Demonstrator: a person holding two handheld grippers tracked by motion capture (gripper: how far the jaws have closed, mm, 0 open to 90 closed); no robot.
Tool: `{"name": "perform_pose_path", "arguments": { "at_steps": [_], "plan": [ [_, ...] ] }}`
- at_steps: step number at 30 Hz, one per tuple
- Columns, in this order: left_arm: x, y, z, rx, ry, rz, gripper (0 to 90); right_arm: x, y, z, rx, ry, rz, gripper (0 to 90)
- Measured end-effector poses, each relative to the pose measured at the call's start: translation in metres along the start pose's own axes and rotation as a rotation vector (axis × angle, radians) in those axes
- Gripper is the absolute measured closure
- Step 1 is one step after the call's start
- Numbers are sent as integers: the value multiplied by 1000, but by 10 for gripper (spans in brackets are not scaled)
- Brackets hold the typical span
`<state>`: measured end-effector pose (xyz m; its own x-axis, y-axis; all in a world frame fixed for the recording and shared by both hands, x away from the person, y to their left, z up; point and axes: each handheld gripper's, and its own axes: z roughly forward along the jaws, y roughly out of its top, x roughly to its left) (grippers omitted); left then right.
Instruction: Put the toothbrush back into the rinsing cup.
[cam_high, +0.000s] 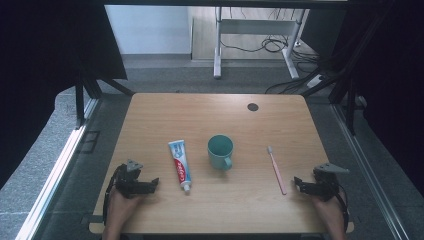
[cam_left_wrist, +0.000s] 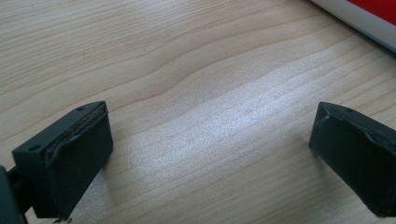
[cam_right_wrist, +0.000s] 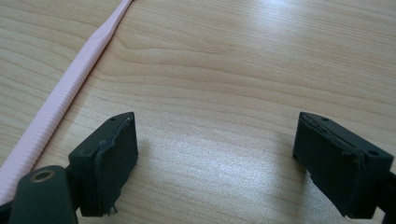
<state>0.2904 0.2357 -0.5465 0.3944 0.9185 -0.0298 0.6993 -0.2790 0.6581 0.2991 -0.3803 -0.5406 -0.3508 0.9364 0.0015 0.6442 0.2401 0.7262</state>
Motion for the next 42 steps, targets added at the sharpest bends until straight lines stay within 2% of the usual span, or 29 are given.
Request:
{"name": "perform_pose_path", "arguments": {
  "at_steps": [31, 38, 42],
  "plan": [
    [0, 0, 0, 0, 0, 0, 0, -1, 0, 0, 4, 11, -7, 124],
    [0, 0, 0, -1, 0, -1, 0, -2, 1, -4, 35, 23, -17, 124],
    [0, 0, 0, -1, 0, -1, 0, -3, 1, -7, 47, 37, -3, 124]
  ]
}}
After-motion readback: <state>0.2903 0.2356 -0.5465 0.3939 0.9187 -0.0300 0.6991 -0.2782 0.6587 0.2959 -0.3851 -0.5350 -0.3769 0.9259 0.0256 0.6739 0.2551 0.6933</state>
